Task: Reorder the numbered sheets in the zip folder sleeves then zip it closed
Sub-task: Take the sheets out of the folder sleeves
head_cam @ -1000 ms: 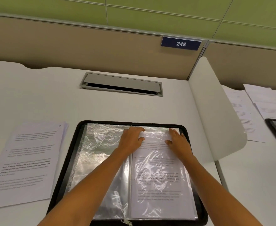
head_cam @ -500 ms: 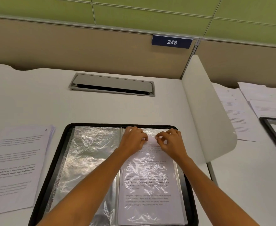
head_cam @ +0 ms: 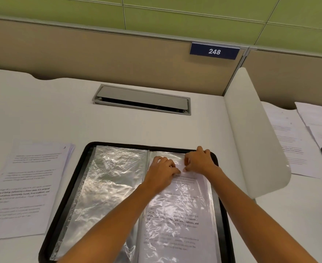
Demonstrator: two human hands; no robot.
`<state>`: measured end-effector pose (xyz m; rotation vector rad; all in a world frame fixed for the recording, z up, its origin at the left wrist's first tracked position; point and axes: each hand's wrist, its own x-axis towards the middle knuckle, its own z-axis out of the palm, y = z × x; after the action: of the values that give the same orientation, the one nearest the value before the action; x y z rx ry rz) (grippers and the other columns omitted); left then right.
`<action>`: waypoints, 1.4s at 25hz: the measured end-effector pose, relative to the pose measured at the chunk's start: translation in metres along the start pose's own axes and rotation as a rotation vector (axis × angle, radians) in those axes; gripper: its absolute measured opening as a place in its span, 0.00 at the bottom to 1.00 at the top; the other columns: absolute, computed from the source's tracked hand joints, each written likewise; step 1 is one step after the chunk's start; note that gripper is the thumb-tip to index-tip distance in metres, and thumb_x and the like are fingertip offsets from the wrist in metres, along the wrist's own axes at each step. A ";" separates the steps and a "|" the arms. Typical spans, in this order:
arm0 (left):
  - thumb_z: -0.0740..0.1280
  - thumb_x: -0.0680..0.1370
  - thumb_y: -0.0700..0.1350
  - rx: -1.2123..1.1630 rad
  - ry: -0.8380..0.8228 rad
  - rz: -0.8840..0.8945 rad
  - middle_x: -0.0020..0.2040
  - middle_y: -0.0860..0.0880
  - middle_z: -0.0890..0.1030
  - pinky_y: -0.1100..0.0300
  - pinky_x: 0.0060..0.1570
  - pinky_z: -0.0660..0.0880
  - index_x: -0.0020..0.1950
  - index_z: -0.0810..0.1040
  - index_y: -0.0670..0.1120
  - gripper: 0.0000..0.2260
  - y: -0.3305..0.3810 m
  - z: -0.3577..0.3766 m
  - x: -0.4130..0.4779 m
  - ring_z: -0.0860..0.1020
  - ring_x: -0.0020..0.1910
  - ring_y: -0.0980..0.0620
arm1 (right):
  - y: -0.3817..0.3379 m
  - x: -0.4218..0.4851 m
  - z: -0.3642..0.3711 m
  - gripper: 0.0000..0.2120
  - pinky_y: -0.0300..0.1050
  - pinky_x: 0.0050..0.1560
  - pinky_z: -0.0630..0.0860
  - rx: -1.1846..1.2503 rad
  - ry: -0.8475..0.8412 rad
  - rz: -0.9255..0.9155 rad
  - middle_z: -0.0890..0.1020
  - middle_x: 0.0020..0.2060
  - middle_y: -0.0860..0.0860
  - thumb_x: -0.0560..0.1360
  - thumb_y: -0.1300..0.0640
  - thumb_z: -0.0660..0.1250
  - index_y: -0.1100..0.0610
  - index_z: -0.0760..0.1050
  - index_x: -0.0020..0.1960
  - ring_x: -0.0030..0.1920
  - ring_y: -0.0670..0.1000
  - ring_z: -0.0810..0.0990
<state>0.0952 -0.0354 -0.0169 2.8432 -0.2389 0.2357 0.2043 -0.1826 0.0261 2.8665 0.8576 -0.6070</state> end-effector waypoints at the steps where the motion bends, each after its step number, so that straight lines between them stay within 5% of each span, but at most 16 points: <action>1: 0.70 0.75 0.46 -0.006 0.003 0.002 0.47 0.55 0.81 0.49 0.60 0.68 0.50 0.84 0.57 0.08 0.001 0.000 0.001 0.77 0.49 0.51 | 0.001 0.001 0.000 0.12 0.55 0.65 0.61 0.016 -0.019 -0.006 0.79 0.52 0.46 0.72 0.43 0.71 0.49 0.78 0.49 0.64 0.54 0.65; 6: 0.71 0.74 0.46 -0.011 0.040 0.022 0.45 0.56 0.82 0.49 0.57 0.71 0.48 0.84 0.57 0.07 0.001 0.005 0.002 0.78 0.46 0.51 | 0.004 0.005 -0.001 0.06 0.54 0.64 0.62 0.107 -0.082 -0.045 0.79 0.47 0.46 0.74 0.48 0.69 0.48 0.74 0.42 0.62 0.53 0.66; 17: 0.67 0.74 0.47 -0.058 0.107 0.035 0.44 0.55 0.82 0.49 0.55 0.72 0.48 0.84 0.56 0.07 0.000 0.003 0.017 0.78 0.45 0.52 | 0.017 0.052 -0.034 0.08 0.51 0.60 0.63 0.175 0.108 -0.033 0.80 0.51 0.51 0.78 0.50 0.63 0.55 0.75 0.52 0.55 0.54 0.75; 22: 0.66 0.75 0.47 -0.085 0.124 0.040 0.45 0.54 0.82 0.50 0.54 0.72 0.50 0.85 0.54 0.09 -0.004 0.004 0.025 0.79 0.45 0.52 | 0.016 0.062 -0.042 0.15 0.50 0.55 0.75 0.515 0.168 0.076 0.79 0.51 0.50 0.76 0.45 0.68 0.54 0.73 0.56 0.50 0.52 0.77; 25: 0.66 0.76 0.47 -0.108 0.092 0.044 0.46 0.53 0.82 0.49 0.55 0.71 0.52 0.84 0.54 0.09 -0.008 0.006 0.030 0.79 0.46 0.50 | 0.023 0.049 -0.043 0.27 0.46 0.49 0.74 0.608 0.044 0.210 0.73 0.50 0.50 0.69 0.43 0.74 0.58 0.69 0.59 0.50 0.52 0.74; 28: 0.62 0.77 0.53 -0.123 0.084 0.038 0.47 0.54 0.82 0.50 0.57 0.70 0.53 0.84 0.54 0.12 -0.010 0.011 0.031 0.79 0.47 0.52 | 0.036 0.039 -0.033 0.20 0.49 0.43 0.81 0.691 -0.113 0.309 0.80 0.48 0.59 0.69 0.57 0.76 0.64 0.72 0.54 0.44 0.57 0.81; 31: 0.56 0.78 0.62 -0.209 0.099 -0.113 0.52 0.52 0.81 0.51 0.60 0.66 0.59 0.81 0.52 0.21 -0.013 0.007 0.033 0.77 0.52 0.52 | 0.046 0.034 -0.021 0.12 0.49 0.41 0.81 0.927 -0.044 0.334 0.82 0.48 0.63 0.70 0.67 0.70 0.69 0.77 0.54 0.45 0.59 0.82; 35: 0.60 0.79 0.60 -0.066 0.241 -0.515 0.65 0.47 0.74 0.44 0.65 0.63 0.69 0.73 0.48 0.23 -0.033 -0.005 0.042 0.71 0.63 0.47 | 0.056 0.027 -0.022 0.13 0.50 0.46 0.82 1.250 0.078 0.317 0.84 0.48 0.60 0.73 0.67 0.70 0.66 0.79 0.57 0.45 0.57 0.84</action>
<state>0.1417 -0.0086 -0.0135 2.6627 0.5163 0.4406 0.2634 -0.2112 0.0338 3.9433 -0.1370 -1.3484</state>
